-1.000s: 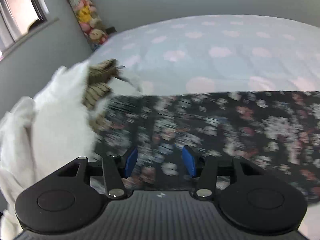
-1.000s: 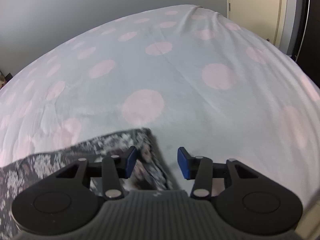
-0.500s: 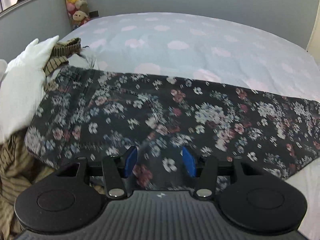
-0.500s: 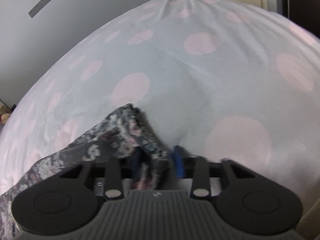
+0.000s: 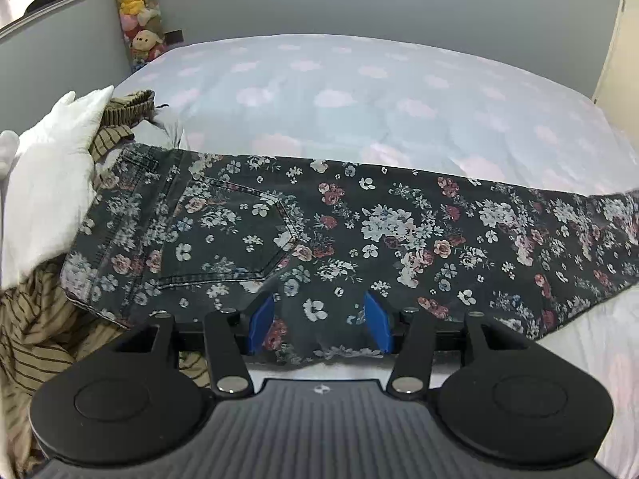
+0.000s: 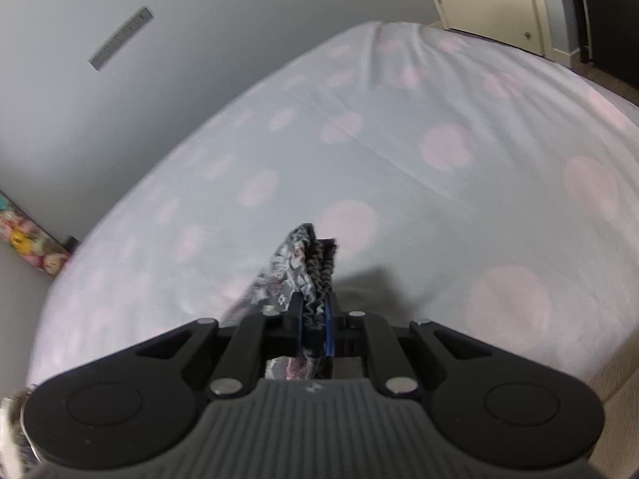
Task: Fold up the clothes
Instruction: 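Grasp and lift the trouser hem with the right gripper while the left gripper grasps the waistband, then carry the hem over onto the waistband with the right gripper and open it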
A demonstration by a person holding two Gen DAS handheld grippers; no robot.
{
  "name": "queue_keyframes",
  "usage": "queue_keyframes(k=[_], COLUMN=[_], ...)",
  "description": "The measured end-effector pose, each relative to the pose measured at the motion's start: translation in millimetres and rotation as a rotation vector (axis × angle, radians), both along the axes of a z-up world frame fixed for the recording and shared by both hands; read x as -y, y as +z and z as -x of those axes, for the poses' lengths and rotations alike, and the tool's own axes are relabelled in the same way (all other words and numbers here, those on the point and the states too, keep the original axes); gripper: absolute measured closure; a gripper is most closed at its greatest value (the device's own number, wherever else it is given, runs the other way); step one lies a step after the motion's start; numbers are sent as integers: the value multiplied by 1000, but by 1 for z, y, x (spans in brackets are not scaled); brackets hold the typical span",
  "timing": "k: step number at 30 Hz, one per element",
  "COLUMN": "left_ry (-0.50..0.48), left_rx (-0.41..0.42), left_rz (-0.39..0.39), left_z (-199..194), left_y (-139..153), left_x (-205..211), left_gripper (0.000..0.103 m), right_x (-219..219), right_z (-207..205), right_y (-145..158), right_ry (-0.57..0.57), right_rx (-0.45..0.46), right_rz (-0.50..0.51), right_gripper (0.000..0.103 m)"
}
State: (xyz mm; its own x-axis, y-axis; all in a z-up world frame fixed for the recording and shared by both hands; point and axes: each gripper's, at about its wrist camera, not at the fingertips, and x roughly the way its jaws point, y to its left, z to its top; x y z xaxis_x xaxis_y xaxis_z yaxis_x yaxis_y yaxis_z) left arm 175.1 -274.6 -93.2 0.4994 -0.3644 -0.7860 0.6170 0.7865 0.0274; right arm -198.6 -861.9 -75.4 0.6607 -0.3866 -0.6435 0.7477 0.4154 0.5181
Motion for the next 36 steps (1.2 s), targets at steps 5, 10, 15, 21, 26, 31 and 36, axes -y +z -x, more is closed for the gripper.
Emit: queue_keyframes(k=[5,10,15,21,26,31,36], left_ry=[-39,-47,-38,-48,-54,-69,-65], left_rx=[37,67,65,35,20,7,-5], left_rz=[-20,-21,-9,33,54,82,85], left_z=[-3,-14,-30,-52,-78,-103,-127], left_y=[23,49,68,78,75,62,41], left_x=[-21,-54,-95,-134,-153,-158,-163], left_gripper=[55,55,55,55,56,56,56], right_x=[-41,-97,-171,-271,-357,-435,-497], right_z=[-30,-73,-133,-225,-305,-377,-444], right_y=[60,122,178,207,200,157,90], right_ry=[80,169,288,441,554,674,796], right_rx=[95,179,246,299,321,298,202], right_rz=[40,82,130,142,119,44,2], right_gripper=[91,92,92,92,92,92,92])
